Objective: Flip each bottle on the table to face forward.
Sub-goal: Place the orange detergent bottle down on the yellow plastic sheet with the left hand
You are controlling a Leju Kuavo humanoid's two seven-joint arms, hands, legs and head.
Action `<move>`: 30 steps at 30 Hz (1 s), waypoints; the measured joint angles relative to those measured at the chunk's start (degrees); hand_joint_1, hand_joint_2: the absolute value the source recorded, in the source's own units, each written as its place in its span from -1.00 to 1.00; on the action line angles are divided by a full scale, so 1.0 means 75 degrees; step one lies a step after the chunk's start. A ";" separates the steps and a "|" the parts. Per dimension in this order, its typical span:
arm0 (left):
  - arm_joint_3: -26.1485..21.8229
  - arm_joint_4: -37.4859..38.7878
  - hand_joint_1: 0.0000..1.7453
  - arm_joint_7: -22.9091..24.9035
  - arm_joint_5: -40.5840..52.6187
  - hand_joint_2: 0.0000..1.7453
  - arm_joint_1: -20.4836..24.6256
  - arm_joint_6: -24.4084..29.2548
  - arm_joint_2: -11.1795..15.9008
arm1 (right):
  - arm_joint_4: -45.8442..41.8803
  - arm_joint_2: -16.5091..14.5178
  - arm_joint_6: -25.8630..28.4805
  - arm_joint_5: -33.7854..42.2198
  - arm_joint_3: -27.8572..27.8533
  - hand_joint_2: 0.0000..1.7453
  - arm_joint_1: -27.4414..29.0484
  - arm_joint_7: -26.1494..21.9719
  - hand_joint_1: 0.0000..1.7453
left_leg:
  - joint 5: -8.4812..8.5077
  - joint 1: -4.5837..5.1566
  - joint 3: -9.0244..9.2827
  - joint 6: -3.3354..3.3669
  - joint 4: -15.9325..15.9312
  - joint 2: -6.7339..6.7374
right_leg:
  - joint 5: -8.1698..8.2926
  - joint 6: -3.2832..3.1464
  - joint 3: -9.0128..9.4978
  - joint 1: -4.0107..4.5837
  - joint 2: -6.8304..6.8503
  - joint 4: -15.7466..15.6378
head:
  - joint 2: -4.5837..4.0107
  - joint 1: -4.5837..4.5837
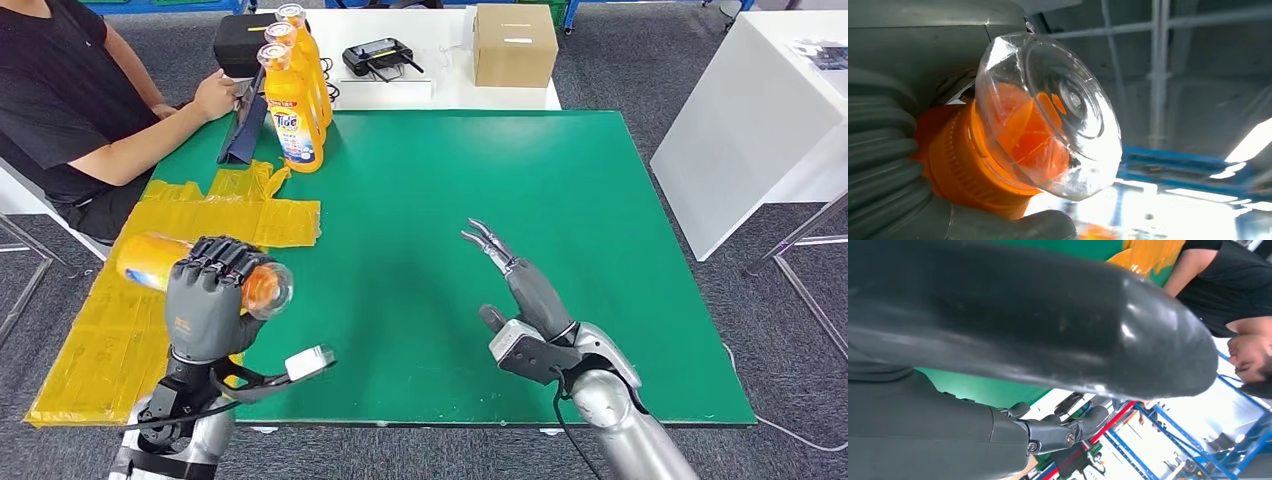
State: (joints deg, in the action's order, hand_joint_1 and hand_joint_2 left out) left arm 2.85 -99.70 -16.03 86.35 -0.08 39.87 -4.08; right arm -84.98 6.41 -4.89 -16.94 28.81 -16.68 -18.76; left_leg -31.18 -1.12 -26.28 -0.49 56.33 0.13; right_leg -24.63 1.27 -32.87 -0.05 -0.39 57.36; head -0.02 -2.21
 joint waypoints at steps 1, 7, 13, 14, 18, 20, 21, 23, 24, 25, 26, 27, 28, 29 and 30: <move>-0.0024 0.0154 1.00 0.0307 0.0196 1.00 0.0050 0.0002 0.0115 | 0.0000 0.0016 -0.0029 0.0041 -0.0006 -1.00 -0.0031 -0.0008 -1.00 | 0.0000 -0.0001 0.0002 0.0000 0.0000 0.0002 | 0.0000 0.0000 0.0000 0.0001 -0.0001 0.0000 | 0.0000 -0.0001; 0.0513 0.2327 1.00 0.1937 0.0325 1.00 0.0845 -0.0698 0.0877 | -0.0001 0.0087 -0.0092 0.0117 -0.0029 -1.00 -0.0202 -0.0018 -1.00 | 0.0016 -0.0003 0.0003 -0.0003 0.0000 -0.0021 | 0.0002 0.0000 0.0007 0.0004 0.0028 0.0002 | 0.0000 -0.0002; 0.1180 0.4643 1.00 0.2209 0.0329 1.00 0.1481 -0.1008 0.1290 | -0.0004 0.0162 -0.0181 0.0118 -0.0029 -1.00 -0.0210 -0.0020 -1.00 | 0.0022 0.0001 0.0004 -0.0005 0.0000 -0.0004 | 0.0004 0.0000 0.0005 0.0001 0.0016 0.0008 | 0.0000 0.0000; 0.1245 0.4855 1.00 0.2190 0.0329 1.00 0.1556 -0.1050 0.1335 | -0.0004 0.0173 -0.0186 0.0117 -0.0029 -1.00 -0.0210 -0.0020 -1.00 | 0.0021 0.0002 0.0003 -0.0005 0.0000 -0.0005 | 0.0004 0.0001 0.0005 0.0001 0.0016 0.0007 | 0.0000 -0.0001; 0.1374 0.5434 1.00 0.1867 0.0330 1.00 0.1765 -0.1368 0.1438 | -0.0006 0.0203 -0.0197 0.0117 -0.0034 -1.00 -0.0205 -0.0020 -1.00 | 0.0020 0.0003 0.0001 -0.0005 0.0000 -0.0007 | 0.0003 0.0002 0.0004 -0.0001 0.0018 0.0006 | 0.0000 -0.0002; 0.1406 0.5608 0.81 0.1769 0.0331 1.00 0.1823 -0.1458 0.1472 | -0.0006 0.0208 -0.0202 0.0117 -0.0038 -1.00 -0.0202 -0.0020 -1.00 | 0.0019 0.0003 0.0002 -0.0005 0.0000 -0.0006 | 0.0003 0.0001 0.0005 -0.0001 0.0018 0.0006 | 0.0000 -0.0002; 0.1415 0.5677 0.31 0.1745 0.0331 1.00 0.1844 -0.1478 0.1484 | -0.0006 0.0208 -0.0202 0.0117 -0.0038 -1.00 -0.0200 -0.0020 -1.00 | 0.0019 0.0002 0.0002 -0.0005 0.0000 -0.0006 | 0.0004 0.0001 0.0005 -0.0001 0.0018 0.0006 | 0.0000 -0.0002; 0.1427 0.5791 -0.69 0.1677 0.0321 1.00 0.1876 -0.1510 0.1495 | -0.0004 0.0208 -0.0203 0.0117 -0.0038 -1.00 -0.0197 -0.0020 -1.00 | 0.0020 0.0002 0.0003 -0.0005 0.0000 -0.0006 | 0.0005 0.0000 0.0005 -0.0001 0.0017 0.0006 | 0.0000 -0.0001; 0.1431 0.5838 -1.00 0.1609 0.0299 1.00 0.1882 -0.1526 0.1496 | -0.0004 0.0208 -0.0203 0.0117 -0.0038 -1.00 -0.0195 -0.0020 -1.00 | 0.0020 0.0002 0.0004 -0.0005 0.0000 -0.0006 | 0.0008 -0.0006 0.0005 0.0000 0.0017 0.0006 | 0.0000 -0.0001; 0.1432 0.5878 -1.00 0.1513 0.0253 1.00 0.1887 -0.1542 0.1497 | -0.0003 0.0208 -0.0204 0.0117 -0.0039 -1.00 -0.0193 -0.0020 -1.00 | 0.0021 0.0001 0.0004 -0.0005 0.0000 -0.0006 | 0.0012 -0.0011 0.0005 0.0000 0.0018 0.0006 | 0.0000 -0.0001; 0.1432 0.5905 -1.00 0.1402 0.0177 1.00 0.1890 -0.1558 0.1497 | -0.0003 0.0208 -0.0205 0.0117 -0.0040 -1.00 -0.0192 -0.0020 -1.00 | 0.0022 0.0001 0.0005 -0.0005 0.0000 -0.0007 | 0.0015 -0.0016 0.0005 0.0001 0.0018 0.0007 | 0.0000 -0.0002; 0.1429 0.5920 -1.00 0.1285 0.0067 1.00 0.1893 -0.1576 0.1496 | -0.0003 0.0208 -0.0206 0.0115 -0.0042 -1.00 -0.0190 -0.0020 -1.00 | 0.0023 0.0000 0.0005 -0.0004 0.0000 -0.0007 | 0.0018 -0.0021 0.0005 0.0001 0.0018 0.0007 | 0.0000 -0.0002; 0.1421 0.5925 -1.00 0.1153 -0.0101 1.00 0.1898 -0.1606 0.1495 | -0.0002 0.0206 -0.0207 0.0110 -0.0044 -1.00 -0.0187 -0.0019 -1.00 | 0.0023 0.0000 0.0005 -0.0004 0.0000 -0.0007 | 0.0018 -0.0021 0.0005 0.0001 0.0018 0.0007 | 0.0000 -0.0001; 0.1410 0.5913 -1.00 0.1008 -0.0317 0.50 0.1898 -0.1656 0.1494 | -0.0001 0.0205 -0.0208 0.0098 -0.0047 -1.00 -0.0182 -0.0018 -1.00 | 0.0024 0.0000 0.0005 -0.0003 0.0000 -0.0008 | 0.0018 -0.0021 0.0005 0.0002 0.0018 0.0008 | 0.0001 -0.0002; 0.1394 0.5872 -1.00 0.0809 -0.0633 0.00 0.1892 -0.1734 0.1491 | 0.0000 0.0204 -0.0208 0.0072 -0.0054 -1.00 -0.0174 -0.0018 -1.00 | 0.0024 0.0000 0.0004 -0.0003 0.0000 -0.0008 | 0.0018 -0.0021 0.0005 0.0002 0.0018 0.0008 | 0.0001 -0.0001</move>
State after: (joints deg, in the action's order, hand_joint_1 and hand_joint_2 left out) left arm 13.30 -55.66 -9.97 81.60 14.11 26.86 7.10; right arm -84.98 7.95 -6.45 -16.40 28.40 -17.98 -18.89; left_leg -31.00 -1.12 -26.25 -0.51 56.33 0.08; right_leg -24.50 1.11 -32.83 -0.04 -0.25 57.42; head -0.02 -2.22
